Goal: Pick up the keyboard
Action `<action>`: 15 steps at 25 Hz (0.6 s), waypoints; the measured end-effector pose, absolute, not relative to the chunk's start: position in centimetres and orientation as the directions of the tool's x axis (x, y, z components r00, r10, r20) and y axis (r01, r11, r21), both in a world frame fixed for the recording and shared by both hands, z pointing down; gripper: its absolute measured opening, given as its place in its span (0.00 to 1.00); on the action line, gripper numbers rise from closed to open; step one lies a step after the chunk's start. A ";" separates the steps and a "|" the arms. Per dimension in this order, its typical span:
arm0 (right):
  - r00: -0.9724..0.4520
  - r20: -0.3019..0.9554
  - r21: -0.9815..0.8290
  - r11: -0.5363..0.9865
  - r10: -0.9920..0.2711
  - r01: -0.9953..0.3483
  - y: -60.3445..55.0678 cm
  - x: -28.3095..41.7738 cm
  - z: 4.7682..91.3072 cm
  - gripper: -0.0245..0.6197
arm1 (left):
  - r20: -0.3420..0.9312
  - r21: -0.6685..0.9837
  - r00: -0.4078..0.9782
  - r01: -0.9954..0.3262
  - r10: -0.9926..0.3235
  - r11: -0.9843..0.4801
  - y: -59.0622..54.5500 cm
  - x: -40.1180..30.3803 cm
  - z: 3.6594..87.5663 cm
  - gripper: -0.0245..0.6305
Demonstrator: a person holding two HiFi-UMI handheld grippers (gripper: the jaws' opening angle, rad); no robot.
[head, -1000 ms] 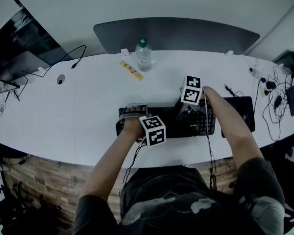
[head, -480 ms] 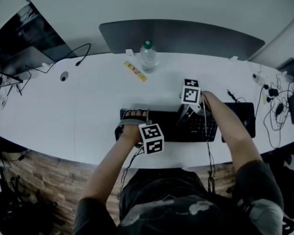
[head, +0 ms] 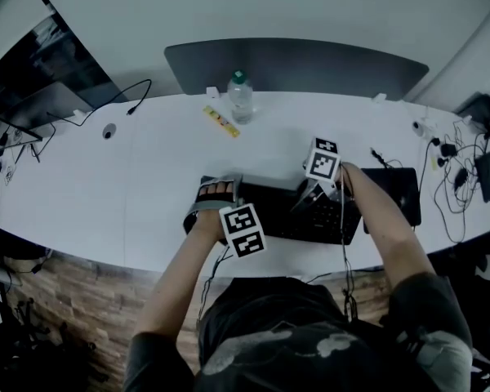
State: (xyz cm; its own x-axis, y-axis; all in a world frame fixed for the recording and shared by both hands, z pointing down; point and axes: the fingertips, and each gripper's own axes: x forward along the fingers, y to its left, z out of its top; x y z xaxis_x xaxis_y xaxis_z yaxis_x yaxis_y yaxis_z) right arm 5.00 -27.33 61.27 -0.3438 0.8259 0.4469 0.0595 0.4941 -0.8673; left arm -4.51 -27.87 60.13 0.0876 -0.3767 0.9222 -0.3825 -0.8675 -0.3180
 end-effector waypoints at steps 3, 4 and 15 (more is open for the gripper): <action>-0.426 0.444 -0.855 0.515 0.788 0.062 -27.4 5.4 60.3 0.14 | 0.898 -0.316 0.127 -0.479 -0.421 -0.819 -28.1 -4.5 58.1 0.93; -0.462 0.437 -0.853 0.519 0.771 0.058 -27.5 5.5 59.9 0.14 | 0.889 -0.304 0.144 -0.521 -0.434 -0.797 -28.0 -4.6 57.4 0.93; -0.782 0.377 -0.788 0.616 0.496 0.011 -28.8 7.4 56.7 0.14 | 0.755 -0.044 0.283 -0.878 -0.592 -0.476 -25.4 -5.3 53.7 0.90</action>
